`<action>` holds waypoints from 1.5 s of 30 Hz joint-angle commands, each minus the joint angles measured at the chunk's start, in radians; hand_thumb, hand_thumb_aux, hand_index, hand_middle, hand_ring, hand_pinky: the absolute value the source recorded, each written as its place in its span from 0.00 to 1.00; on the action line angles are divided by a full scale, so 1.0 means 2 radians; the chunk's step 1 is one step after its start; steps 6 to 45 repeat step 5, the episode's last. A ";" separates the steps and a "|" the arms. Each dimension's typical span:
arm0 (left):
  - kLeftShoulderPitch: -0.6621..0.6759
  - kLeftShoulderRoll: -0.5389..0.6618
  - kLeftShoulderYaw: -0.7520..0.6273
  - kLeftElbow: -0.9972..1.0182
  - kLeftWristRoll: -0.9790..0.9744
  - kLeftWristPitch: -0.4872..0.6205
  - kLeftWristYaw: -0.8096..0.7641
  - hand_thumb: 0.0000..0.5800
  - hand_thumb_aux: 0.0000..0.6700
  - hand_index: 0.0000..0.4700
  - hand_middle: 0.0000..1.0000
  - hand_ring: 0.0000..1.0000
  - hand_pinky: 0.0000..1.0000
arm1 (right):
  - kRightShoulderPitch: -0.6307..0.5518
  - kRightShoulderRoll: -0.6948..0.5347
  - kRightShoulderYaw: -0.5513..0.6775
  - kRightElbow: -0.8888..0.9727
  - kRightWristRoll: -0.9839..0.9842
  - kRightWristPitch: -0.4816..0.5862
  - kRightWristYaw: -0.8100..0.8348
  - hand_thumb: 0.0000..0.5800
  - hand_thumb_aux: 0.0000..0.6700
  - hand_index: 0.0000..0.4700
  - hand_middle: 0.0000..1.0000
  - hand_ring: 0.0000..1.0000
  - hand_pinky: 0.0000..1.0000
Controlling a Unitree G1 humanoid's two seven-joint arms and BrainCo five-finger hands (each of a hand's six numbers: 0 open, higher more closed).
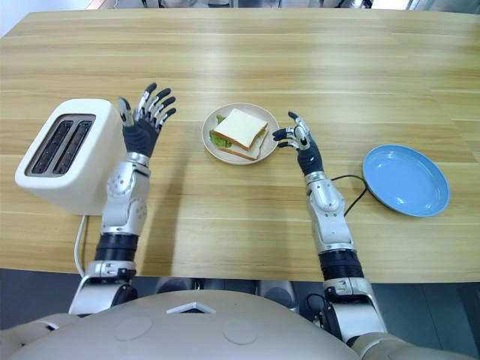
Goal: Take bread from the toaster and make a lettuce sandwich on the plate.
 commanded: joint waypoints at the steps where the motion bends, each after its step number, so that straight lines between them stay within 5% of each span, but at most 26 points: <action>1: 0.000 -0.026 -0.003 0.049 0.019 -0.022 0.021 0.00 0.00 0.00 0.00 0.00 0.00 | 0.004 0.024 0.000 0.029 -0.006 0.000 -0.004 0.00 0.00 0.00 0.00 0.00 0.00; 45: -0.006 -0.028 -0.006 0.086 0.036 -0.052 0.020 0.00 0.00 0.00 0.00 0.00 0.00 | -0.002 0.051 -0.014 0.071 0.005 -0.014 0.000 0.00 0.00 0.00 0.00 0.00 0.00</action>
